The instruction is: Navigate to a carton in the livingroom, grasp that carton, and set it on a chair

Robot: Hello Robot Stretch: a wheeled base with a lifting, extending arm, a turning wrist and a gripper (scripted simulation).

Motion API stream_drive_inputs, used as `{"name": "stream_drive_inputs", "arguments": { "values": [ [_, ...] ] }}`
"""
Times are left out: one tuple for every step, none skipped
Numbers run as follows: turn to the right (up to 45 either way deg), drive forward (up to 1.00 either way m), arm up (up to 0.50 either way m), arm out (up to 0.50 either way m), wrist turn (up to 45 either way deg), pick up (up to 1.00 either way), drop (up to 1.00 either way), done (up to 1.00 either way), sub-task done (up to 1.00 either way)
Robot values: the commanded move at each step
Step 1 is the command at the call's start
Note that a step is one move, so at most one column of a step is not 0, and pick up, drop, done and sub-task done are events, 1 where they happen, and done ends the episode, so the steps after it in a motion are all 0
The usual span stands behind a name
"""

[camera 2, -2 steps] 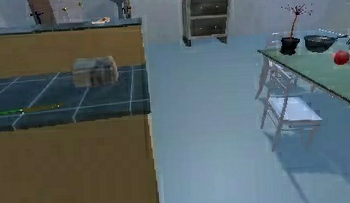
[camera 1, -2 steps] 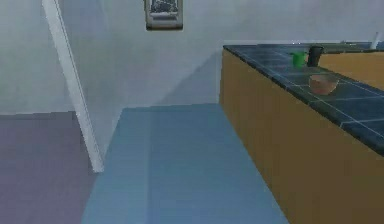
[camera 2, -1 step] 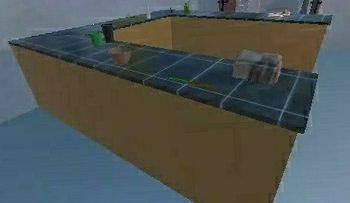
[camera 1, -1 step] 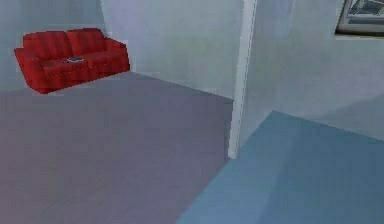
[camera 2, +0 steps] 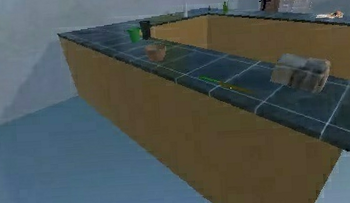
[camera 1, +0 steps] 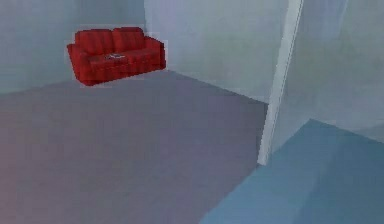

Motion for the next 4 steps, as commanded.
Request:
{"name": "stream_drive_inputs", "arguments": {
  "values": [
    [0.0, 0.5, 0.0, 0.0, 0.0, 0.0, 0.0, 0.0, 0.0],
    [-45.0, 0.0, 0.0, 0.0, 0.0, 0.0, 0.0, 0.0, 0.0],
    [-6.0, 0.0, 0.0, 0.0, 0.0, 0.0, 0.0, 0.0, 0.0],
    [0.0, 1.0, 0.0, 0.0, 0.0, 0.0, 0.0, 0.0, 0.0]
  ]
}}
